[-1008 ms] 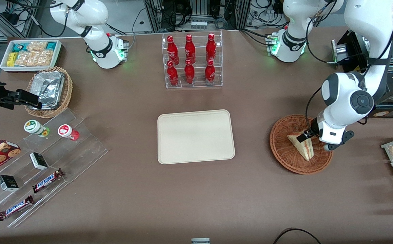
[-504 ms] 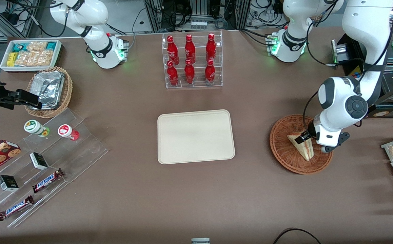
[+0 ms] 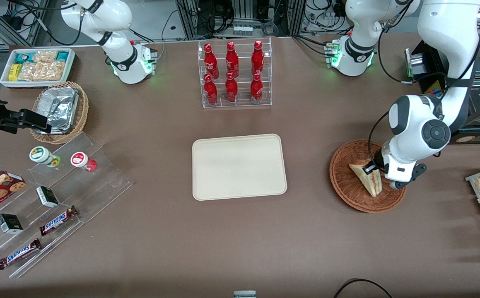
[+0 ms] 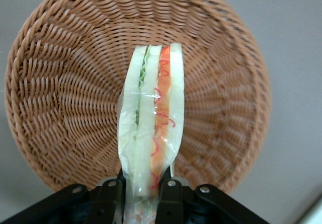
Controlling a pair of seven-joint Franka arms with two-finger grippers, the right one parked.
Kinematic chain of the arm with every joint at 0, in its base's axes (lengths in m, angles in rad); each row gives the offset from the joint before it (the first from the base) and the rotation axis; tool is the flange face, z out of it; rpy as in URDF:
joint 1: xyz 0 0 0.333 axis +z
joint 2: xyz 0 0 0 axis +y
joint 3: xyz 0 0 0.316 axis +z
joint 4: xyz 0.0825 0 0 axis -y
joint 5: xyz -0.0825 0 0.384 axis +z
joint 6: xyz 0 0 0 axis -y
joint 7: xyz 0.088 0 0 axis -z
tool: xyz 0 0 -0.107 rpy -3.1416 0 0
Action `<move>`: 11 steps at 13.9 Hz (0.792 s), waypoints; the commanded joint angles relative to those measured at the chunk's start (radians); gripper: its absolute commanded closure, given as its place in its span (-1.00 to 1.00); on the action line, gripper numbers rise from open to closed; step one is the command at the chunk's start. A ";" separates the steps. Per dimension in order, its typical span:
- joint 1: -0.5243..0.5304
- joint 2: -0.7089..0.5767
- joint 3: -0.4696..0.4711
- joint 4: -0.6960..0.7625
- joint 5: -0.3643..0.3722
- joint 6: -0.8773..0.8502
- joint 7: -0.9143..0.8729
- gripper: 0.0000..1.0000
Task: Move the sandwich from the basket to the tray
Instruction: 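Close the left gripper on the sandwich and lift it, then carry the sandwich with the left gripper over the cream tray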
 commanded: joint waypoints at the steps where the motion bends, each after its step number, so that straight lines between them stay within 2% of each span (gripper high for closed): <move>1: -0.047 -0.011 0.001 0.081 0.008 -0.104 0.030 1.00; 8: -0.298 0.013 0.001 0.112 0.034 -0.103 0.077 1.00; 11: -0.427 0.081 0.001 0.193 0.026 -0.108 0.010 1.00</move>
